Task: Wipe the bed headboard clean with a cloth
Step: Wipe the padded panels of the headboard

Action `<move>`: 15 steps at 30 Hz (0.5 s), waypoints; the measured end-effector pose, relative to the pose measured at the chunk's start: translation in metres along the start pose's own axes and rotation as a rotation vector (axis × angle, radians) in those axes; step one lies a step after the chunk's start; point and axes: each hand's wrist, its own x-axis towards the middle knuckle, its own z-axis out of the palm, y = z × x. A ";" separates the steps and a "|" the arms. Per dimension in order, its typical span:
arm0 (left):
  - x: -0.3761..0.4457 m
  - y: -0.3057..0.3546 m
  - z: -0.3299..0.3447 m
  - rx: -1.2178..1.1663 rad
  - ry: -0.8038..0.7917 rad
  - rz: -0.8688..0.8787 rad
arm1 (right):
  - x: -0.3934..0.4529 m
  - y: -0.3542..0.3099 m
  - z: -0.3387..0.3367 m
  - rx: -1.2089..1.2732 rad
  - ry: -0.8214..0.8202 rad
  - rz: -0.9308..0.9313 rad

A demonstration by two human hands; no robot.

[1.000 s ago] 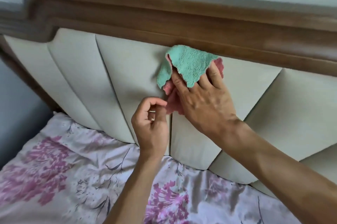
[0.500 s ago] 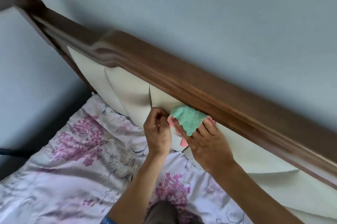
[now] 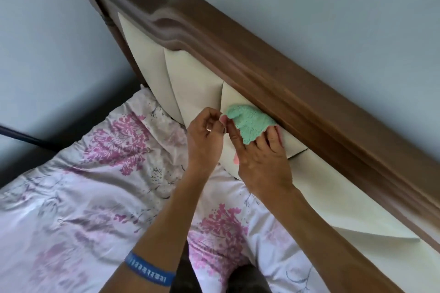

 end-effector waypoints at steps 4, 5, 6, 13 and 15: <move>0.014 -0.015 -0.012 0.004 -0.043 -0.023 | 0.013 -0.015 0.019 -0.040 0.072 0.122; 0.021 -0.019 -0.014 0.000 -0.061 -0.014 | 0.018 -0.020 0.024 -0.061 0.079 0.164; 0.027 -0.024 -0.016 -0.012 -0.080 -0.003 | 0.023 -0.028 0.028 -0.083 0.092 0.196; 0.074 -0.047 -0.039 -0.181 -0.451 -0.009 | 0.065 -0.069 0.046 -0.181 0.095 0.399; 0.070 -0.048 -0.038 -0.179 -0.472 0.001 | 0.043 -0.063 0.049 -0.239 0.046 0.363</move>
